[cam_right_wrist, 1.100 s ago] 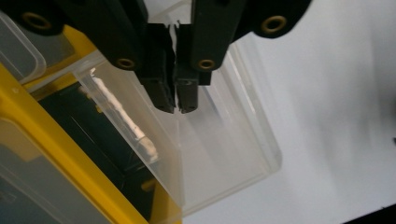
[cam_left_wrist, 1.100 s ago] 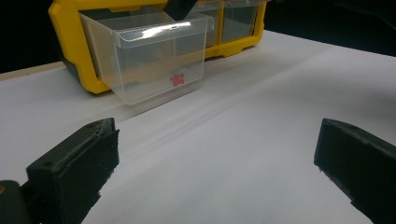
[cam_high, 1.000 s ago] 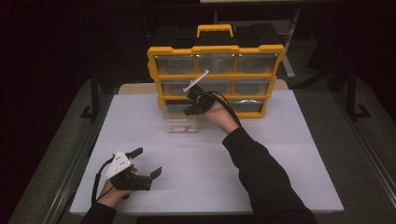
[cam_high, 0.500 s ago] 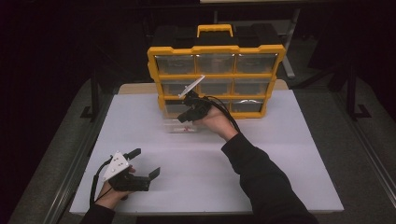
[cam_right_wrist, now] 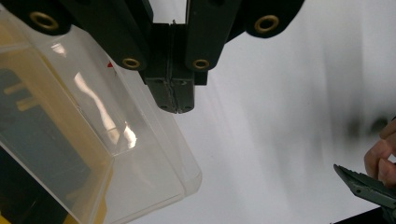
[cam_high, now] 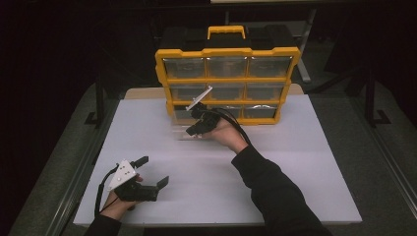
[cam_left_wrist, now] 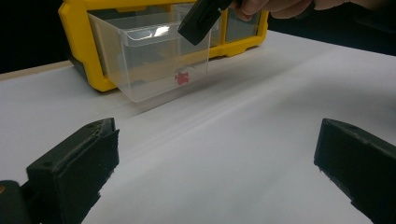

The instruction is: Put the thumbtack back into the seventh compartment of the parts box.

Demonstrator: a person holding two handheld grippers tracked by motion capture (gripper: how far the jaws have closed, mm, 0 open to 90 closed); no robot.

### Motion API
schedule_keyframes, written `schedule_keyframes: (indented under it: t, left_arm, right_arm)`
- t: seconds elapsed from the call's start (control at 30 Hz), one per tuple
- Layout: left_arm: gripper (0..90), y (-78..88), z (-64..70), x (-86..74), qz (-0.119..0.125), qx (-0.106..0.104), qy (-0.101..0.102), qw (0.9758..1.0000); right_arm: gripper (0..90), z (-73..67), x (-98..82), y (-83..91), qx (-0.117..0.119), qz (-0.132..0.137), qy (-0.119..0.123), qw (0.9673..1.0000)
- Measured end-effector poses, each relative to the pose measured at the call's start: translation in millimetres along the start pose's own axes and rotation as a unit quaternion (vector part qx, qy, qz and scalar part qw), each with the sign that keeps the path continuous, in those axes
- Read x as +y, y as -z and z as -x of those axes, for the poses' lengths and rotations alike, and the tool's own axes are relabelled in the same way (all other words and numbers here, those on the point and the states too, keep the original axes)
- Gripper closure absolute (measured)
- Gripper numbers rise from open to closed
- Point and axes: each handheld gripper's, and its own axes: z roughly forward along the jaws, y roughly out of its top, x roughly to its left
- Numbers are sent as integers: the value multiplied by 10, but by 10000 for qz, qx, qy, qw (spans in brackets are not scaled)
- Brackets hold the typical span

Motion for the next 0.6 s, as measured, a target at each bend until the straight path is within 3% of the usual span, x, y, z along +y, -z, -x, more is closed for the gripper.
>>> schedule_keyframes:
  t: [0.6]
  left_arm:
    - [0,3,4,2,-25,7,-5,10000]
  right_arm:
    - [894,48,2,-8,-113,73,-8,9999]
